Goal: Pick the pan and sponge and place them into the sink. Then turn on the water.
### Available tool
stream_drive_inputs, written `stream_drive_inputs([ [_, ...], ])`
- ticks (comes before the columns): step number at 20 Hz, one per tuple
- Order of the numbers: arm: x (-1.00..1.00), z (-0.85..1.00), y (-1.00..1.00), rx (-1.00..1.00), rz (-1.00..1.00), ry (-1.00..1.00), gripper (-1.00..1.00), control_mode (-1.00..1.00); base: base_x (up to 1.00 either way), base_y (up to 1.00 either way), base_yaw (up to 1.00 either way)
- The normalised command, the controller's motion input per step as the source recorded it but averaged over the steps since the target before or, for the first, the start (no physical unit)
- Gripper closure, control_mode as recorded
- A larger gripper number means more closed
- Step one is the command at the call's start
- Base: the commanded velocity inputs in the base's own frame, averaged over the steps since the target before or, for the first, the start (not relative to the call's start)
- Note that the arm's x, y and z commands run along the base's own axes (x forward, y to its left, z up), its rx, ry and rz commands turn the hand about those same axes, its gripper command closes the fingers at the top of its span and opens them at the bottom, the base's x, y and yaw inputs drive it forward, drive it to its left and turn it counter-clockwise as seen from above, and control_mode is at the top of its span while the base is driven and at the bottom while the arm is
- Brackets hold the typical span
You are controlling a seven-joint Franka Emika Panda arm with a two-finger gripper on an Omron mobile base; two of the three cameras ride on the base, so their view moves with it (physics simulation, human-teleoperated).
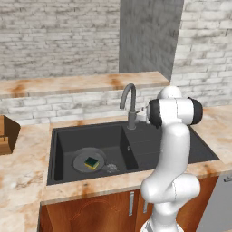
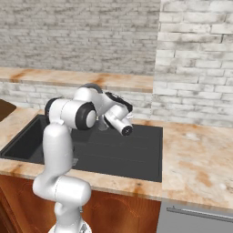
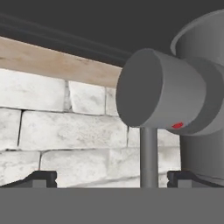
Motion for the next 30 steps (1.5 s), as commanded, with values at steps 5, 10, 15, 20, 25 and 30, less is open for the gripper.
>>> stream_drive_inputs([
  [5, 0.37, -0.16, 0.0, 0.0, -0.03, 0.0, -1.0, -1.0, 0.0, 0.0, 0.0],
  [10, 0.06, -0.03, -0.01, 0.02, 0.0, 0.01, 1.0, -1.0, 0.0, 0.0, 0.0],
  [15, 0.05, -0.03, -0.17, 0.07, -0.01, 0.05, 1.0, -1.0, 0.0, 0.0, 0.0],
  [20, 0.07, -0.04, -0.75, 0.19, -0.05, 0.1, 1.0, -1.0, 0.0, 0.0, 0.0],
  [25, 0.0, 0.0, -0.87, 0.2, -0.07, 0.01, 1.0, -1.0, 0.0, 0.0, 0.0],
  [30, 0.0, -0.01, -0.93, 0.2, -0.11, 0.01, 1.0, -1.0, 0.0, 0.0, 0.0],
])
